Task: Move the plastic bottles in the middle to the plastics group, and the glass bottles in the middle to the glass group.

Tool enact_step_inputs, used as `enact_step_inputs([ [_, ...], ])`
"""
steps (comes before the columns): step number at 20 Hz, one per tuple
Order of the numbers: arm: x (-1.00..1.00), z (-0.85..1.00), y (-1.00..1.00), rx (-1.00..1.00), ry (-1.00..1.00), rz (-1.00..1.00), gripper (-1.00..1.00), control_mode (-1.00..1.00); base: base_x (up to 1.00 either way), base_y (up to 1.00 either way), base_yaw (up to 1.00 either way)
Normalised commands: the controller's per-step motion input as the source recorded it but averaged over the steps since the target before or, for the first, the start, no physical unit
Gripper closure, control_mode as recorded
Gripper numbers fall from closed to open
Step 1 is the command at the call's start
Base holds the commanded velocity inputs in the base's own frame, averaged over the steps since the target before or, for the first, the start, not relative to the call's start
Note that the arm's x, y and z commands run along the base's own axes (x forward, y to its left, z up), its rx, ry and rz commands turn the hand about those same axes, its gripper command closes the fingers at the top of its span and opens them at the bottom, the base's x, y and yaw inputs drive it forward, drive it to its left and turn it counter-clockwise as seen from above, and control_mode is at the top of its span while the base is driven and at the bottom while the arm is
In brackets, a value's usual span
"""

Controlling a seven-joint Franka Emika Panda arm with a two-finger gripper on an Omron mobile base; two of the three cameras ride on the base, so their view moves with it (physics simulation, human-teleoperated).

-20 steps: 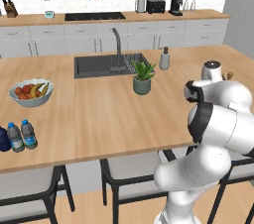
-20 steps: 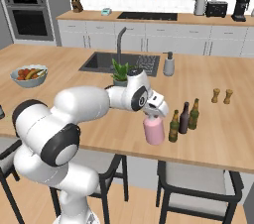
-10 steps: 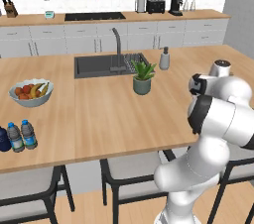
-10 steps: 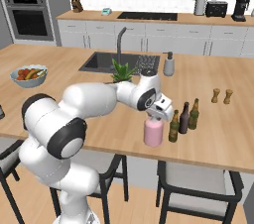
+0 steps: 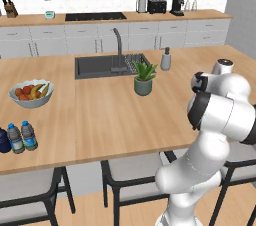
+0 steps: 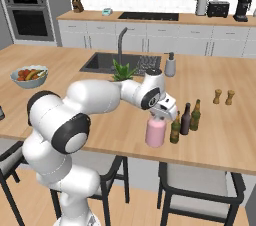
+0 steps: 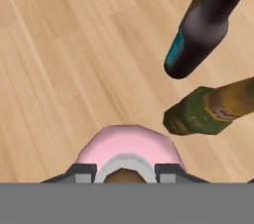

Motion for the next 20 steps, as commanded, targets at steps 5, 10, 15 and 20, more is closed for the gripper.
enact_step_inputs([
  [5,-0.08,-0.23,-0.12,-0.01,0.00,0.00,-1.00,-1.00,0.00,0.00,0.00],
  [10,-0.11,0.24,0.03,0.00,0.00,0.00,-1.00,-1.00,0.00,0.00,0.00],
  [15,-0.10,0.58,0.27,0.00,0.00,0.02,-1.00,-1.00,0.00,0.00,0.00],
  [20,-0.51,0.51,0.38,-0.07,-0.06,0.12,-1.00,-1.00,0.00,0.00,0.00],
])
